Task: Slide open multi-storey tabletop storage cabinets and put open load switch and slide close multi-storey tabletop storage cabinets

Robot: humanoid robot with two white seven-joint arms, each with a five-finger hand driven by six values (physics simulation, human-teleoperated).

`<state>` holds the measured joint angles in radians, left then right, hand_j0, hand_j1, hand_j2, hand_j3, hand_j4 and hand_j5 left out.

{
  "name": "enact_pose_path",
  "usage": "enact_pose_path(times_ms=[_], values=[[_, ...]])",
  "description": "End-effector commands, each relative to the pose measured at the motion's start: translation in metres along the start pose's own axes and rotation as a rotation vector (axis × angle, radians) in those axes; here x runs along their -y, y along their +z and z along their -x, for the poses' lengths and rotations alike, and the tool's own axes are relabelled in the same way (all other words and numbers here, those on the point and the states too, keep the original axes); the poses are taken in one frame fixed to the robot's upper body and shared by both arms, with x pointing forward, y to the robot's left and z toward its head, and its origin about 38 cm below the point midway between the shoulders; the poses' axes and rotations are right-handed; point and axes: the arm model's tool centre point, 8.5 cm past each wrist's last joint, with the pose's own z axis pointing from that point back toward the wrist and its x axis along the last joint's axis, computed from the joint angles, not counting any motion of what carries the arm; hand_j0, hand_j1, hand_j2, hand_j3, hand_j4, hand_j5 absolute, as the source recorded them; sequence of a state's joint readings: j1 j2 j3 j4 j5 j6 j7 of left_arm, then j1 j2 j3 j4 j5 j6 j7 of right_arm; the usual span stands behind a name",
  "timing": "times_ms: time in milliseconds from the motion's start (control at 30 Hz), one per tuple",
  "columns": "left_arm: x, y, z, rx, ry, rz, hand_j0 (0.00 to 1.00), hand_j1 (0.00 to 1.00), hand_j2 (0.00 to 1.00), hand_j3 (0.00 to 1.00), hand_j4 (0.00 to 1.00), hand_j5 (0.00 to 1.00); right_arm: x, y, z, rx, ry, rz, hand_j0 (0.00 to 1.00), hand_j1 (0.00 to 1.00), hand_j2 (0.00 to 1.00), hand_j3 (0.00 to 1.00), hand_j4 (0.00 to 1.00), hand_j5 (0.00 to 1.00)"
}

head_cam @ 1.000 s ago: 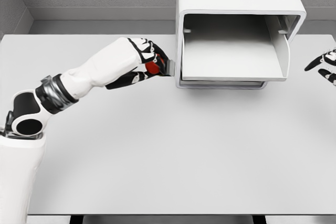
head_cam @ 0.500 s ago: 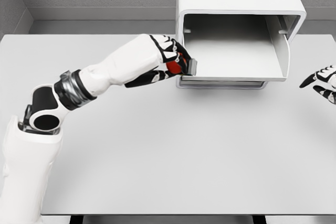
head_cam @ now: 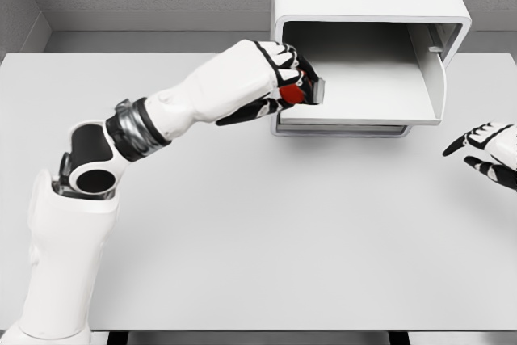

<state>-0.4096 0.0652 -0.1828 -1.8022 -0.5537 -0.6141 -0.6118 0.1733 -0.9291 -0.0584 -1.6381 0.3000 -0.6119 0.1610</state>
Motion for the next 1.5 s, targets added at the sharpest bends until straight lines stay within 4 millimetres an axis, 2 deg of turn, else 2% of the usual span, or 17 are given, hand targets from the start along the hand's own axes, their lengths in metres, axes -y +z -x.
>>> enact_pose_path(times_ms=[0,167,233,533,800,1200,1467], values=[[0.001,-0.005,-0.002,0.002,0.005,-0.010,0.43,0.43,0.43,0.43,0.43,0.43,-0.004,-0.002,-0.002,0.006,-0.012,-0.003,0.56,0.56,0.56,0.56,0.56,0.56],[0.000,-0.013,-0.004,-0.001,-0.012,-0.012,0.43,0.43,0.43,0.43,0.43,0.43,-0.009,-0.003,-0.005,0.014,-0.023,-0.008,0.56,0.56,0.56,0.56,0.56,0.56],[0.001,-0.018,-0.005,-0.013,-0.036,-0.004,0.44,0.44,0.44,0.44,0.44,0.44,-0.012,-0.008,-0.015,0.046,-0.025,-0.014,0.56,0.56,0.56,0.56,0.56,0.56],[0.009,-0.026,-0.010,-0.006,-0.064,0.042,0.43,0.43,0.43,0.43,0.43,0.43,-0.020,-0.009,-0.019,0.050,-0.048,-0.005,0.56,0.56,0.56,0.56,0.56,0.56],[0.015,-0.037,-0.014,0.010,-0.093,0.087,0.43,0.43,0.43,0.43,0.43,0.43,-0.019,-0.009,-0.018,0.050,-0.048,-0.004,0.58,0.58,0.58,0.58,0.58,0.58],[0.026,-0.050,0.001,-0.009,-0.108,0.159,0.44,0.44,0.44,0.44,0.44,0.44,-0.020,-0.008,-0.024,0.063,-0.049,-0.009,0.58,0.58,0.58,0.58,0.58,0.58],[0.029,-0.055,0.001,-0.010,-0.135,0.187,0.44,0.44,0.44,0.44,0.44,0.44,-0.018,-0.011,-0.031,0.086,-0.044,-0.006,0.58,0.58,0.58,0.58,0.58,0.58]])
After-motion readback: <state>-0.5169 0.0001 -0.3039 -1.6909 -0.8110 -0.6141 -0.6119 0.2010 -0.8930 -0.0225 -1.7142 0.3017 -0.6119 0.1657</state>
